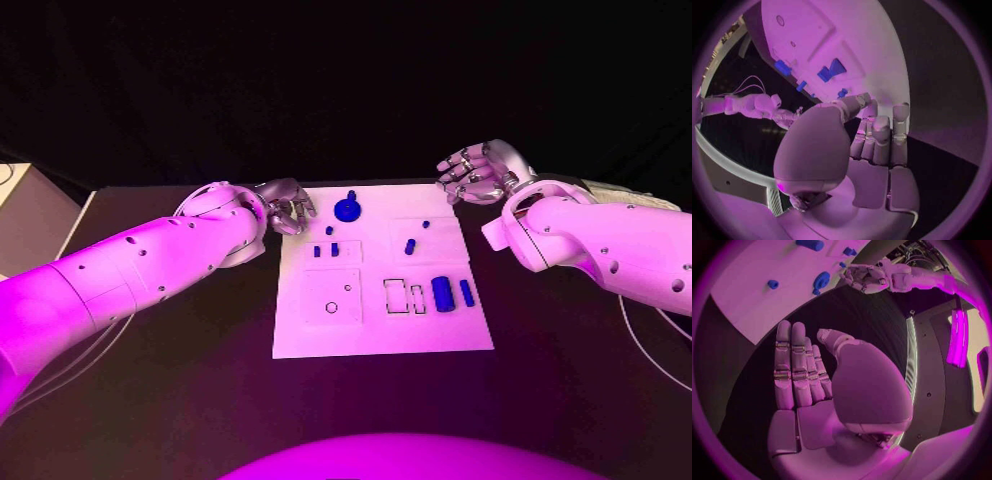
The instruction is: Assemble the parts on the task board
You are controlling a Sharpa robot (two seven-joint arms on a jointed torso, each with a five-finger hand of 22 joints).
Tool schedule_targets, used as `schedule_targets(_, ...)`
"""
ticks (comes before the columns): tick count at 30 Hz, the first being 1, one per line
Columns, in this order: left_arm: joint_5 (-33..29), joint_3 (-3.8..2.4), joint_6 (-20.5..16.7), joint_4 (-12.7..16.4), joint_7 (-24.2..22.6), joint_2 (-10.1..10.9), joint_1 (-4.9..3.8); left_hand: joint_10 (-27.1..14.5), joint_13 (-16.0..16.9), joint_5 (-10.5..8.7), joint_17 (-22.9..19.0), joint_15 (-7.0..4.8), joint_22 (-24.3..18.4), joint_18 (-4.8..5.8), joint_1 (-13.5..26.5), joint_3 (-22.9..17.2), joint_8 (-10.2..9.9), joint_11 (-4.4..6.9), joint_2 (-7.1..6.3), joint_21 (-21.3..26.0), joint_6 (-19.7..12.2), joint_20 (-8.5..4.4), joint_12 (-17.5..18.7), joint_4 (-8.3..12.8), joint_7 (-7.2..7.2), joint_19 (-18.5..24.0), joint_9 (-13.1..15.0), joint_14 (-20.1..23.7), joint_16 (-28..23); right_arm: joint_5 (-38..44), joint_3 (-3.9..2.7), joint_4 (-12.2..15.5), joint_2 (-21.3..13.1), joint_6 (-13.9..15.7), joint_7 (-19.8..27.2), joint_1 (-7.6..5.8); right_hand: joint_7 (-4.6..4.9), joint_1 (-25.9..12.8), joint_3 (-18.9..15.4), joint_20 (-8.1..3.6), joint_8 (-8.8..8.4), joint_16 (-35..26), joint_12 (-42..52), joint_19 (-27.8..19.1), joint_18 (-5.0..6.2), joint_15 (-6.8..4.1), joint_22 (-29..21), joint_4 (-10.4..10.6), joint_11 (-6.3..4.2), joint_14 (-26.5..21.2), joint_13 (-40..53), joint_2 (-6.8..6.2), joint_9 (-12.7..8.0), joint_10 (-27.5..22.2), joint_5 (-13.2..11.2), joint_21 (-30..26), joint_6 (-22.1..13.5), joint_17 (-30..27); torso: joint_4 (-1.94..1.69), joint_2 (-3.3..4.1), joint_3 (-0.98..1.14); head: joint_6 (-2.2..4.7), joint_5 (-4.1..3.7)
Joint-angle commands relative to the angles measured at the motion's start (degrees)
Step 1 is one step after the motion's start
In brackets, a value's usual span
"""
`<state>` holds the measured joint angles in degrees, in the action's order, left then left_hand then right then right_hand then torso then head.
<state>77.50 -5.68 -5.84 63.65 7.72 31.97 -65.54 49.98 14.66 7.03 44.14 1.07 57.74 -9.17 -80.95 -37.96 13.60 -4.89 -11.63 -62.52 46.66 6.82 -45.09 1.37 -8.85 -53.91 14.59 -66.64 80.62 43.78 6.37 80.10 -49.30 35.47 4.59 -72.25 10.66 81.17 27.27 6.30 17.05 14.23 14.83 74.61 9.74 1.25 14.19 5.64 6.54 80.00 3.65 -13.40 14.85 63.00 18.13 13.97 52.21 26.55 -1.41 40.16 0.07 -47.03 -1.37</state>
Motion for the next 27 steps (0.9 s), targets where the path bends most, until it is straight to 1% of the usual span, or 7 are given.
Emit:
schedule_targets(1, -13.7, -0.58, -4.4, 1.0, -6.1, 1.2, -0.03, -1.5, -0.8, 0.23, -10.2, 0.81, -2.5, -1.26, -0.5, -0.7, 1.0, -0.85, 0.24, 2.9, 1.8, 0.60, 0.6, 0.1, -1.15, 3.7, 0.0, 6.9, -4.2, 9.1, -0.01, -0.7, 0.0, -6.7, -0.6, 0.04, -0.63, 0.6, -0.2, -1.37, -0.29, 2.5, -0.8, 2.4, 0.47, -1.08, 2.0, -1.0, -0.78, 3.5, -0.1, 0.16, -0.3, 1.9, -0.6, 3.2, 1.2, 1.6, -0.07, -0.15, -0.02, 0.49, -0.40)
schedule_targets(6, -30.0, -2.07, -5.8, 3.7, -13.3, 4.4, 0.65, -2.6, -2.4, 0.13, -16.1, 1.88, -3.7, -1.35, 0.3, 0.1, 2.1, -1.98, 0.78, 5.4, 2.8, 1.68, 2.0, -0.6, -1.98, 5.6, -0.3, 11.1, -9.1, 19.4, -0.01, -1.5, 0.0, -11.4, -2.3, 0.24, -1.43, -0.5, 3.3, -3.08, -2.65, 19.7, -6.1, 3.8, -0.25, -2.63, 11.6, -2.8, -2.61, 6.1, 0.1, 0.03, -1.5, 7.5, -1.5, 15.2, 4.8, 12.6, -0.15, -0.27, -0.09, 1.13, -1.59)
schedule_targets(8, -38.9, -3.49, -5.2, 6.2, -16.7, 6.6, 2.01, -2.8, -3.1, 0.15, -17.3, 2.15, -4.7, -1.35, 0.9, 1.0, 2.4, -2.23, 0.93, 7.0, 2.8, 2.02, 2.4, -1.1, -2.11, 6.4, -0.5, 12.2, -11.1, 26.4, -0.01, -1.8, 0.1, -13.6, -3.8, 0.44, -1.97, -1.2, 4.4, -3.16, -3.14, 28.3, -7.6, 4.9, -1.50, -2.43, 24.1, -3.1, -2.54, 5.9, 0.3, -0.27, -1.5, 9.0, -2.0, 27.4, 5.6, 18.7, -0.14, -0.42, -0.15, 1.29, -2.34)
schedule_targets(13, -51.3, -5.62, -4.1, 11.6, -21.2, 10.5, 4.64, -2.8, -3.6, 0.16, -17.9, 2.33, -5.7, -1.37, 1.6, 2.4, 2.6, -2.35, 0.93, 8.5, 2.7, 2.24, 2.6, -1.8, -2.13, 6.5, -0.7, 12.4, -11.9, 37.9, 0.00, -2.0, 0.4, -15.9, -7.6, 0.99, -2.30, -2.5, 5.3, -2.57, -3.81, 42.9, -9.7, 6.8, -3.24, -2.59, 38.5, -3.1, -2.71, 6.4, 0.4, -1.22, -1.2, 10.1, -3.1, 41.3, 5.9, 29.9, -0.27, -0.61, -0.53, 1.81, -3.33)
schedule_targets(17, -56.0, -7.96, -3.5, 15.9, -23.4, 13.3, 7.46, -5.2, -4.7, 0.22, -18.5, 2.81, -6.9, -1.34, 2.0, 3.6, 2.9, -2.97, 0.67, 10.1, 2.3, 2.57, 4.2, -2.3, -2.44, 6.2, -1.0, 12.8, -12.7, 44.6, 0.01, -2.2, 0.8, -15.6, -10.9, 1.57, -2.40, -3.3, 5.7, -2.23, -4.70, 52.2, -11.3, 9.0, -4.69, -2.15, 48.3, -2.7, -2.29, 7.6, 0.1, -2.38, -1.2, 7.8, -3.9, 50.6, 4.6, 37.4, -0.26, -0.50, -0.36, 2.11, -3.41)
schedule_targets(23, -59.4, -10.95, -3.1, 20.7, -25.2, 16.3, 10.92, -5.5, -5.1, 0.20, -18.7, 2.92, -7.4, -1.35, 2.0, 4.1, 3.1, -3.10, 0.54, 10.7, 2.2, 2.71, 4.7, -2.5, -2.47, 6.1, -1.0, 12.9, -12.9, 49.5, 0.06, -3.3, 2.0, -15.0, -14.0, 2.25, -2.14, -3.9, 5.8, -1.81, -4.86, 55.3, -11.2, 9.4, -5.03, -1.81, 51.4, -2.3, -1.84, 7.3, 0.2, -2.97, -0.9, 6.0, -4.0, 53.6, 4.5, 39.1, -0.34, -0.53, -0.35, 2.07, -3.35)
schedule_targets(27, -60.0, -11.82, -3.2, 22.1, -25.7, 17.2, 11.93, -5.5, -5.2, 0.20, -18.7, 2.94, -7.5, -1.36, 2.0, 4.2, 3.1, -3.12, 0.52, 10.9, 2.2, 2.73, 4.7, -2.5, -2.49, 6.0, -1.0, 12.9, -12.9, 50.4, 0.08, -4.2, 2.7, -15.5, -14.7, 2.54, -2.09, -3.9, 5.8, -1.72, -4.89, 55.9, -11.2, 9.4, -5.03, -1.76, 51.7, -2.2, -1.78, 7.2, 0.2, -3.02, -0.9, 5.8, -4.0, 53.9, 4.5, 39.3, -0.43, -0.49, -0.44, 2.02, -3.17)
